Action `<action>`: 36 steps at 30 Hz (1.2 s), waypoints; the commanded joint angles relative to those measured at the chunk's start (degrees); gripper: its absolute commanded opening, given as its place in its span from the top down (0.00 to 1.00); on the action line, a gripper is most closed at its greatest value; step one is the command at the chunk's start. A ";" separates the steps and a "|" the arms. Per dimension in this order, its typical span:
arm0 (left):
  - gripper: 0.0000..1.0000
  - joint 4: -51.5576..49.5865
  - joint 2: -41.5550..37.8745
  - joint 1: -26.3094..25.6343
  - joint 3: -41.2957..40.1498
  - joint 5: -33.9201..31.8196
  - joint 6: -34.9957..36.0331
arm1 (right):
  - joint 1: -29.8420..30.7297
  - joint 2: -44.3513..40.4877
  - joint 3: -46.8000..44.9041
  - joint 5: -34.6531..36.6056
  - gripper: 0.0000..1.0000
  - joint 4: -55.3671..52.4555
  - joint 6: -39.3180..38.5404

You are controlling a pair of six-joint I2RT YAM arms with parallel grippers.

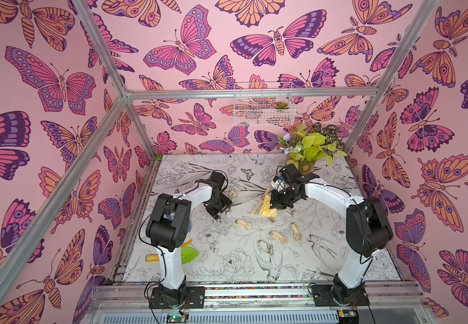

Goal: Wipe the watch dial
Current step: Pick up the watch at the center of the board.

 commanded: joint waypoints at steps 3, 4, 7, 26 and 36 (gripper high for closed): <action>0.43 0.52 2.16 -0.01 -0.05 0.74 0.57 | 0.32 1.01 0.65 0.37 1.00 0.34 0.10; 0.43 0.61 2.20 -0.01 -0.16 0.75 0.70 | 0.32 1.01 0.64 0.38 1.00 0.41 0.13; 0.49 0.86 2.20 -0.01 -0.37 0.84 0.87 | 0.32 1.00 0.51 0.40 1.00 0.48 0.30; 1.00 2.82 -0.11 0.08 -2.93 2.07 1.63 | 0.66 0.08 0.62 0.39 1.00 0.69 1.02; 1.00 7.52 -6.66 0.08 -7.63 1.99 -2.90 | 2.73 1.21 3.77 -1.38 1.00 1.13 3.33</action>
